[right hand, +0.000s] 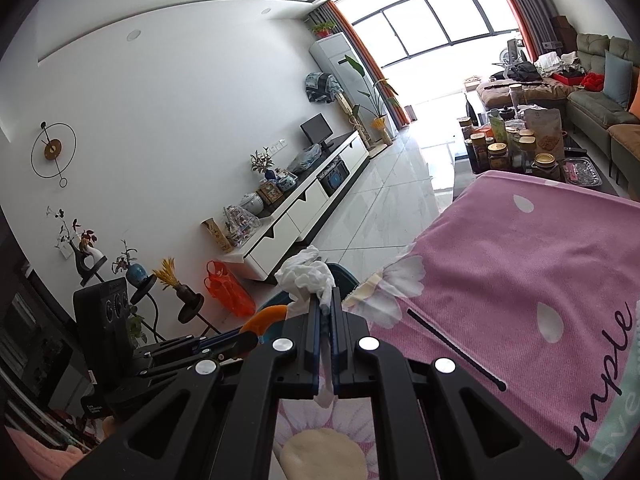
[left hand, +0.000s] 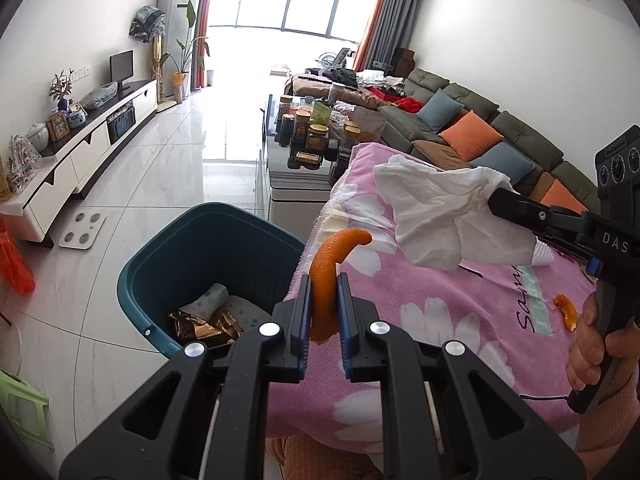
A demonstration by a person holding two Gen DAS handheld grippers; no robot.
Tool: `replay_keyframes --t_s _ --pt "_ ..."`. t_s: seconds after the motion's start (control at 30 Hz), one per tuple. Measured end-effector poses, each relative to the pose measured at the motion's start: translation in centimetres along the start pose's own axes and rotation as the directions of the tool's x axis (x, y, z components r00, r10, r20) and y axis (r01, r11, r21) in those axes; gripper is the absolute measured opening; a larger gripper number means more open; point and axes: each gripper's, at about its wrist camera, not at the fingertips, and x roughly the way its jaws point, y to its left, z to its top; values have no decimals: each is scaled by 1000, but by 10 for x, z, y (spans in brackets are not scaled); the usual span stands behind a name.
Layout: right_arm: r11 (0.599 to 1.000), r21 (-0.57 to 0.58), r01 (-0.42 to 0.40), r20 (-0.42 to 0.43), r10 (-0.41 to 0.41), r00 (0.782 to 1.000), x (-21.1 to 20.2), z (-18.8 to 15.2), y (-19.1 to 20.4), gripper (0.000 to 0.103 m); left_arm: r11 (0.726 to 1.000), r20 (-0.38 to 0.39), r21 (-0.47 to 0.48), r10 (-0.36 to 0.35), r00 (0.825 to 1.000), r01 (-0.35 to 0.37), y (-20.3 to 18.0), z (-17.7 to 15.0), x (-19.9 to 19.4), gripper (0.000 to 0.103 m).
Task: Collect trash
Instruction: 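Carry the orange peel and white tissue over the teal bin with both tools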
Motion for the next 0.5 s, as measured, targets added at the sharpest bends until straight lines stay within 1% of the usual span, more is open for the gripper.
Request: replay_keyframes --t_s 0.5 --pt "1000 -2 -24 -44 24 999 30 5 8 3 997 3 -49 66 998 -66 34 2 0 13"
